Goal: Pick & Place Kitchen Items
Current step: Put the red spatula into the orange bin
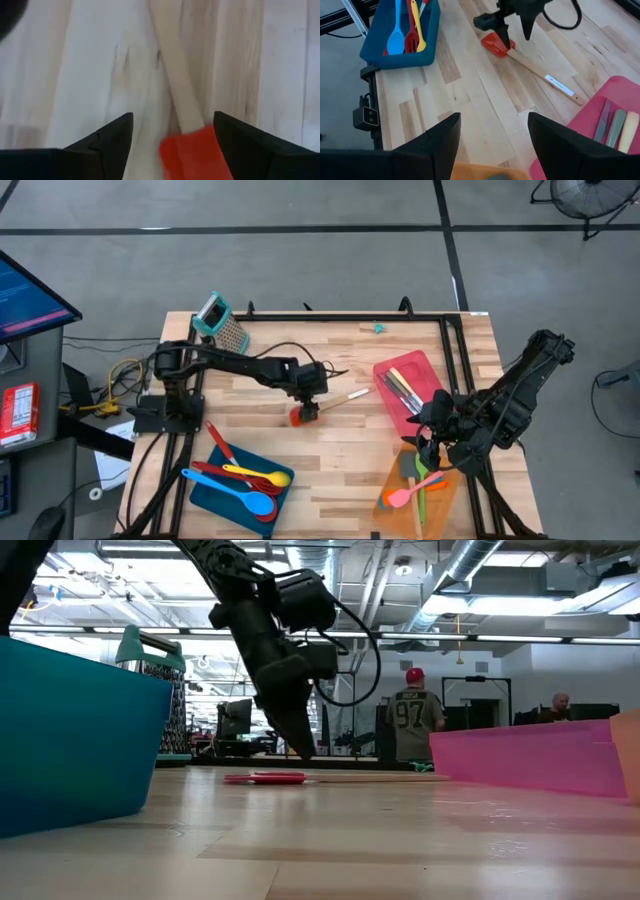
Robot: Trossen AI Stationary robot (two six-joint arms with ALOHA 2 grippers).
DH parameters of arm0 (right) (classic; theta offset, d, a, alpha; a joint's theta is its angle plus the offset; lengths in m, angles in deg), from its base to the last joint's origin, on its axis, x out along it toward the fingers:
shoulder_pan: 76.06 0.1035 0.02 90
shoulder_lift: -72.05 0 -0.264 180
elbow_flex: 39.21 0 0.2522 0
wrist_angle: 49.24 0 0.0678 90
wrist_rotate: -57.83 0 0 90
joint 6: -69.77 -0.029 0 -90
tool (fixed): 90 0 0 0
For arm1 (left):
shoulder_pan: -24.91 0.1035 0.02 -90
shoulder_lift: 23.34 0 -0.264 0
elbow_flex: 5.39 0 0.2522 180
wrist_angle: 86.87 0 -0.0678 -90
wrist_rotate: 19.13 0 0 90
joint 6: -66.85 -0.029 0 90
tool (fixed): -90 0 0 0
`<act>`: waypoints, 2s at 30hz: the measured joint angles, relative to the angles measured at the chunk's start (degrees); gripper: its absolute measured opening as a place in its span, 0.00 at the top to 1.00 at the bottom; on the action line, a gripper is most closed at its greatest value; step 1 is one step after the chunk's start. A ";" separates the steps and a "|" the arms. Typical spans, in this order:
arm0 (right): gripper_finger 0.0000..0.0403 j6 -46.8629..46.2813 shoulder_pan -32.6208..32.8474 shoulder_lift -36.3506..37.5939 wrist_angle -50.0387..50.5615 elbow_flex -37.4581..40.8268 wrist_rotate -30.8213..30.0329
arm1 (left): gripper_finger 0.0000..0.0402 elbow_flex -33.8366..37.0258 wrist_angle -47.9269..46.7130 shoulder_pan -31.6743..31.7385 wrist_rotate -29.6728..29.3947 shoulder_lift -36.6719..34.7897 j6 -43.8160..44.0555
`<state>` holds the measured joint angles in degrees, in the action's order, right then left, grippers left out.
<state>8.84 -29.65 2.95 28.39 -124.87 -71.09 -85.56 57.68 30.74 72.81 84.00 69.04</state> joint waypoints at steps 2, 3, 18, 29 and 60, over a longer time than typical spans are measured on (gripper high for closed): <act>0.44 0.00 0.00 0.00 0.08 0.00 0.01 | 0.35 0.00 1.19 -0.29 0.00 0.45 -0.37; 0.44 0.00 0.00 0.00 0.21 0.00 0.04 | 0.36 0.00 1.53 -0.29 -0.02 0.51 -0.39; 0.44 -0.22 0.00 0.00 0.13 0.00 -0.02 | 0.40 -4.70 0.20 -1.57 0.90 7.86 -1.50; 0.44 -0.63 0.00 0.00 0.19 0.00 -0.15 | 0.59 -6.29 -13.50 -2.90 -1.08 9.28 -0.83; 0.44 -0.61 -0.02 0.00 -0.14 0.00 -1.86 | 0.92 -5.43 -17.15 -3.91 -4.43 -1.00 -1.58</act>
<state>8.23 -29.67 2.95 28.24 -124.87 -72.95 -90.99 40.53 26.83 68.38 83.00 67.46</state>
